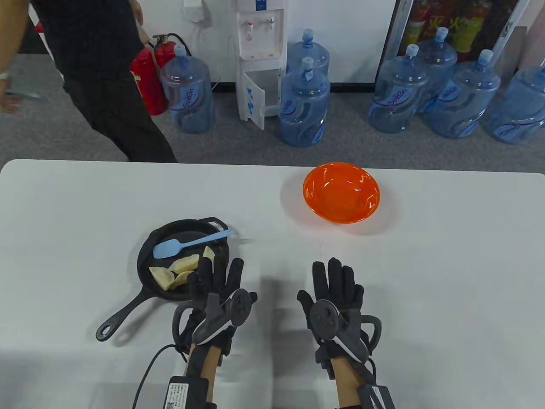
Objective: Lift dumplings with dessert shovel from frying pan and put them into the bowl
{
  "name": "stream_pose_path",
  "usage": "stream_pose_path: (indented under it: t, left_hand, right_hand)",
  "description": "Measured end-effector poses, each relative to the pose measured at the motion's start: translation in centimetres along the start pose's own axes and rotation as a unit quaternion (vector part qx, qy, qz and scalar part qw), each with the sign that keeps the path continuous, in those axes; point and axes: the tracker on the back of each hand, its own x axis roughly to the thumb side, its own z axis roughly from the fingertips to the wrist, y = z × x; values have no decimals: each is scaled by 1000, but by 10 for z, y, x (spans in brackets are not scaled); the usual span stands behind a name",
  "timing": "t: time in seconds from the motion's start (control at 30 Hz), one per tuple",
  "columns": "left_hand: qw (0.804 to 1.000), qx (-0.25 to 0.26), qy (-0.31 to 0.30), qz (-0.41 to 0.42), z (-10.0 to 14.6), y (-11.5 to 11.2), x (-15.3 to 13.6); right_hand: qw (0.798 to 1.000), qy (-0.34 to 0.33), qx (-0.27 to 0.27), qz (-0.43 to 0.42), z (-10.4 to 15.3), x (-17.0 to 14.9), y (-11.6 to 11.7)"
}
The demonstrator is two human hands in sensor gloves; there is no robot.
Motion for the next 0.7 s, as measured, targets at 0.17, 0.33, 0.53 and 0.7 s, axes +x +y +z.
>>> stream_pose_path:
  t: [0.17, 0.33, 0.53, 0.7]
  left_hand:
    - [1000, 3, 0, -1, 0, 0, 0]
    - [1000, 9, 1, 1, 0, 1, -1]
    - [1000, 5, 6, 6, -1, -1, -4]
    - [1000, 5, 7, 6, -1, 0, -4]
  right_hand:
    - [1000, -5, 1, 3, 0, 3, 0]
    - [1000, -2, 2, 0, 0, 3, 0]
    - [1000, 9, 6, 2, -3, -6, 2]
    - [997, 67, 5, -42, -14, -25, -3]
